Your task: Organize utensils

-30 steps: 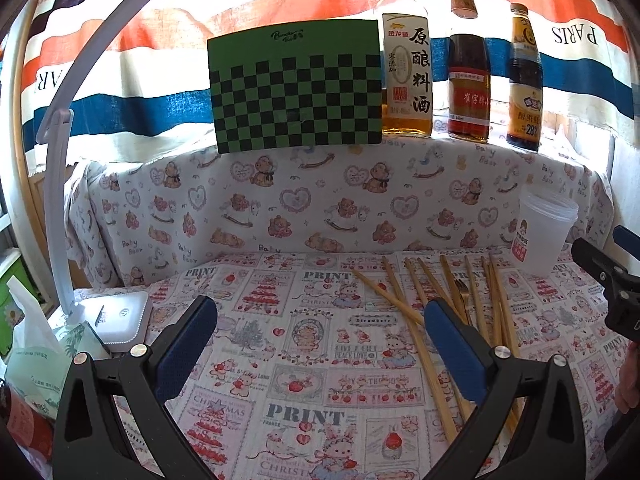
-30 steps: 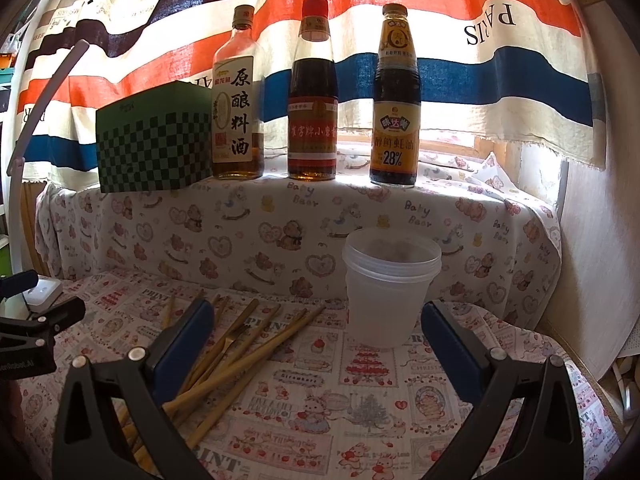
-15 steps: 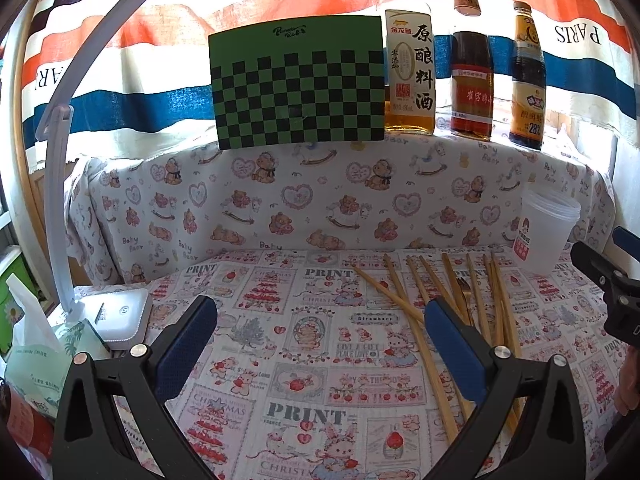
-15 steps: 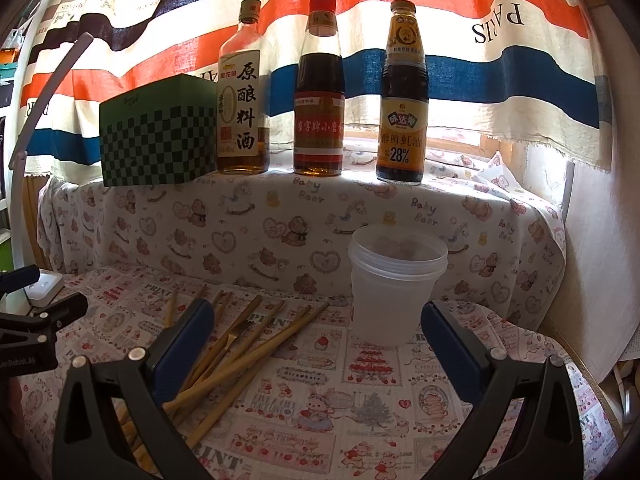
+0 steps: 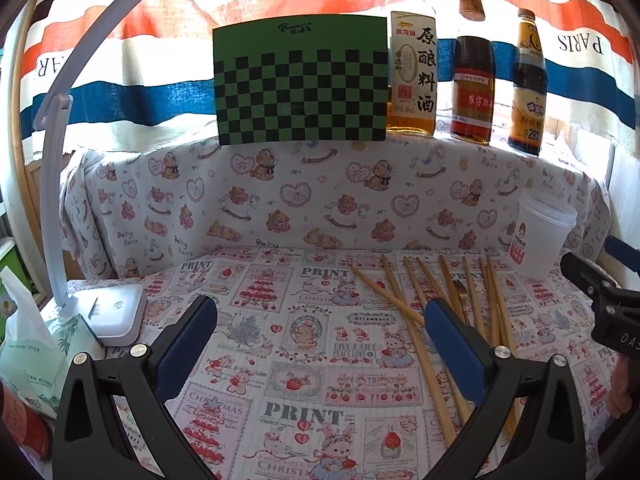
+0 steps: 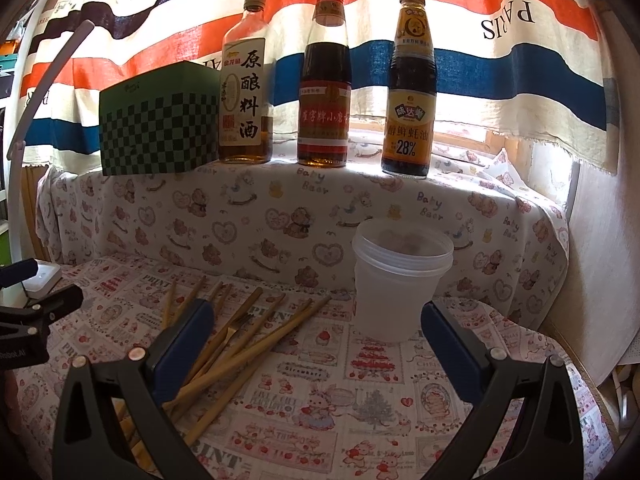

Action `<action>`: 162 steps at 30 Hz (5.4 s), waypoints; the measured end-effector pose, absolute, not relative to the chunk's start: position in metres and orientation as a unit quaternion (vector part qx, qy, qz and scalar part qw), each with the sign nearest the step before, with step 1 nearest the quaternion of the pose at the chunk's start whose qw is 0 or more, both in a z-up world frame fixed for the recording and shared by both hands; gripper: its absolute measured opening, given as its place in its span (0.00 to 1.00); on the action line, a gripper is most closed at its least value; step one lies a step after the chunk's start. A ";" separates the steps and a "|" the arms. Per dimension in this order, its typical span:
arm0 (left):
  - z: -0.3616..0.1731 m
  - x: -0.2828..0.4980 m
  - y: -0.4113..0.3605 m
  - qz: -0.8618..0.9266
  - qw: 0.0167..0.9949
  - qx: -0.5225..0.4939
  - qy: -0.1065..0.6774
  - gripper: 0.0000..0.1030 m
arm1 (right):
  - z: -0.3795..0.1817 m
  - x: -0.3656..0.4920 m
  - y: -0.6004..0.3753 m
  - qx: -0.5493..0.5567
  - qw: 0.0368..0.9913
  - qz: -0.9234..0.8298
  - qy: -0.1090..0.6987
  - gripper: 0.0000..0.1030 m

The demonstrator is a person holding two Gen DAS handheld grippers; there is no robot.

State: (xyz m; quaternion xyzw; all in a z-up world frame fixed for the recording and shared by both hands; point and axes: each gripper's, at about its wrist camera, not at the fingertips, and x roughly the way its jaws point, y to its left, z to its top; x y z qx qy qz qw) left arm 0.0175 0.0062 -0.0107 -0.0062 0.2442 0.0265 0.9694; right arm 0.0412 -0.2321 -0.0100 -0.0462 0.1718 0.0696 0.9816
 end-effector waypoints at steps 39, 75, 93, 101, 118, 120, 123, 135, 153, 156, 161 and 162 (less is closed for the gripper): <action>0.002 -0.014 -0.012 -0.003 0.988 0.033 0.154 1.00 | -0.011 0.035 -0.233 -0.031 0.983 0.059 0.172 1.00; 0.016 0.003 0.025 -0.012 0.977 -0.042 0.208 1.00 | -0.035 0.030 -0.188 0.012 0.912 0.269 0.309 0.56; 0.004 0.012 0.023 0.000 0.966 -0.028 0.256 0.82 | -0.046 0.033 -0.203 0.041 0.920 0.194 0.339 0.07; 0.005 0.008 0.019 0.003 0.970 -0.013 0.241 0.82 | -0.009 0.004 -0.219 0.009 0.964 0.147 0.222 0.07; -0.011 0.001 -0.034 -0.168 0.939 0.063 0.294 0.26 | 0.024 -0.013 -0.245 0.058 0.978 0.164 0.119 0.07; -0.011 -0.004 -0.047 -0.193 0.934 0.085 0.290 0.26 | 0.024 -0.013 -0.243 0.054 0.978 0.164 0.119 0.07; -0.010 0.000 -0.064 -0.223 0.918 0.096 0.315 0.27 | 0.023 -0.009 -0.239 0.043 0.978 0.163 0.123 0.07; -0.041 0.026 -0.108 -0.260 0.851 0.098 0.446 0.24 | 0.025 0.006 -0.274 0.104 0.972 0.167 0.132 0.07; 0.045 -0.008 -0.072 -0.191 0.929 0.027 0.317 0.06 | 0.036 0.005 -0.319 0.208 0.955 0.188 0.093 0.07; 0.067 -0.005 -0.063 -0.182 0.942 -0.006 0.282 0.06 | 0.038 0.003 -0.326 0.219 0.955 0.183 0.080 0.07; 0.092 0.008 -0.061 -0.156 0.963 -0.011 0.221 0.06 | 0.045 -0.007 -0.345 0.254 0.949 0.182 0.038 0.07; 0.096 0.011 -0.061 -0.148 0.966 -0.011 0.213 0.06 | 0.048 -0.011 -0.350 0.260 0.948 0.182 0.024 0.07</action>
